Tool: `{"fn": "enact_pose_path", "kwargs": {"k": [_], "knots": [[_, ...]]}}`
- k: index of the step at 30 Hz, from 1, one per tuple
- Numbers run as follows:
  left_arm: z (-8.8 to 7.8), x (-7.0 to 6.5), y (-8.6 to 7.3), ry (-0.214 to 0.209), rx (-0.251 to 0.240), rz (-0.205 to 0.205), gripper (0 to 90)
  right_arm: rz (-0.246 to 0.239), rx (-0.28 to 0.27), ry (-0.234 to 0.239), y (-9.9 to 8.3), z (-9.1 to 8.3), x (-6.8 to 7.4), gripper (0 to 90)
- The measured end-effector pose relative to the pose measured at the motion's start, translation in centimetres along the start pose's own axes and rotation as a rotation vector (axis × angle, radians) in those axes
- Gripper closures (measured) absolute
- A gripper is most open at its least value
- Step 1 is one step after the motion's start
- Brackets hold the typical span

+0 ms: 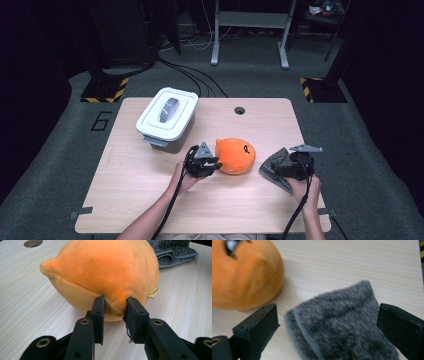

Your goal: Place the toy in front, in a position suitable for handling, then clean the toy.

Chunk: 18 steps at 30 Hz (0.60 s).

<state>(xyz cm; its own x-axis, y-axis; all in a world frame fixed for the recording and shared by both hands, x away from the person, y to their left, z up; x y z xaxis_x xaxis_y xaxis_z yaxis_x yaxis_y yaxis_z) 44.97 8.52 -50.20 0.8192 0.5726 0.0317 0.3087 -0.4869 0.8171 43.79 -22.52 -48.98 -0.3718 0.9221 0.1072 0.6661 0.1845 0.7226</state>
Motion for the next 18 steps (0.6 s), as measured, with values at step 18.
{"fn": "enact_pose_path", "kwargs": {"k": [18], "knots": [[0.0,0.1,-0.1,-0.003,0.012,-0.002,75.4,0.053,0.145,-0.041,-1.4,3.0,-2.1,0.0]]}}
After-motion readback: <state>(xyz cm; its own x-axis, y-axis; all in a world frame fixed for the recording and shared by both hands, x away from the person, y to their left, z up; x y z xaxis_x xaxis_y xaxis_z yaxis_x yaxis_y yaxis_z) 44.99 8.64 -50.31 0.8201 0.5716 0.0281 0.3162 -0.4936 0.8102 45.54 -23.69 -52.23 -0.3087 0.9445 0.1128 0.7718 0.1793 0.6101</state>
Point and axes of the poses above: each handheld gripper's, and its own axes: z roughly forward along the jaws, y roughly out of its top, x roughly to its left, the point moved 4 cm from there along z, roughly forward along the jaws, and after that the axes turned 4 degrees about y, right-handed, at the moved point
